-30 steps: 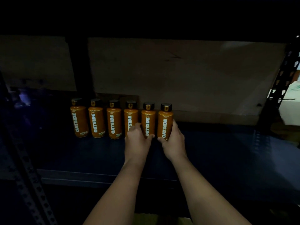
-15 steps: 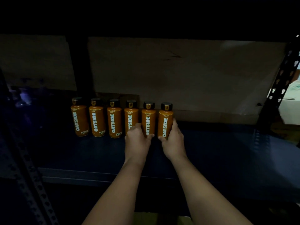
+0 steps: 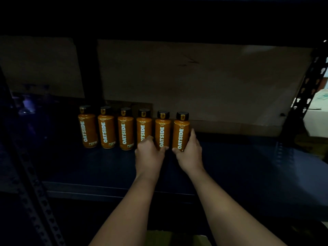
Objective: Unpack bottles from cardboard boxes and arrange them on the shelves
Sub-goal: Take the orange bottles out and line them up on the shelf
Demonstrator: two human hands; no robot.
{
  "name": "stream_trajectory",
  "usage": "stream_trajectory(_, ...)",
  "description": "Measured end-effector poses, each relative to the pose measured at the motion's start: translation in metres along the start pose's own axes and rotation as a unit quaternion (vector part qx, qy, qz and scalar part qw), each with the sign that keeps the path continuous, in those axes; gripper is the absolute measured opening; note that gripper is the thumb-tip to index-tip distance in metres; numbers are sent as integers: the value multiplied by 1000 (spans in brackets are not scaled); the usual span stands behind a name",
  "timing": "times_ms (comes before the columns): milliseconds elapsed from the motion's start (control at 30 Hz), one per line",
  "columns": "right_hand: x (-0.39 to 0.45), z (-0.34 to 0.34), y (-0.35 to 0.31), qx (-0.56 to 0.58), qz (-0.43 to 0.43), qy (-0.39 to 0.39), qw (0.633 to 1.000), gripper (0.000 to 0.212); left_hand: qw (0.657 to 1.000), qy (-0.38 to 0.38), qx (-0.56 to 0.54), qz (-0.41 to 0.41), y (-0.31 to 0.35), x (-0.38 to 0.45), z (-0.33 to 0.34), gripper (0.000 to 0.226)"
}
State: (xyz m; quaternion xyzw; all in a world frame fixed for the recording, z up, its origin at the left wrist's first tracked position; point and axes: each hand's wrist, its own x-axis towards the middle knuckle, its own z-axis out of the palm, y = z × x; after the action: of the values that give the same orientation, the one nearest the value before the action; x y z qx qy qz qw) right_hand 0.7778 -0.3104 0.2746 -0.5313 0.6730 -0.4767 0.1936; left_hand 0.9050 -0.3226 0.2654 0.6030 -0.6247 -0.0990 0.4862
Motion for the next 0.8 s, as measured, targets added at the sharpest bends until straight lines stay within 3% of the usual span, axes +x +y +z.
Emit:
stream_trajectory(267,-43,-23,-3,38,16,26,999,103,998,7,-60,13,8,-28,-29,39)
stream_trajectory(533,-163,-32,18,77,-105,79,988,38,975,130,-95,155,-11,-152,-38,19)
stream_trajectory(600,-189,-20,47,74,-92,59,991,31,986,96,-83,112,-33,-189,-25,22)
stream_trajectory(667,-211,-6,88,36,-36,17,999,31,999,3,-44,24,-68,-228,-8,29)
stream_trajectory(800,-246,17,183,-93,97,-85,987,42,975,-177,54,-126,-146,-296,12,42)
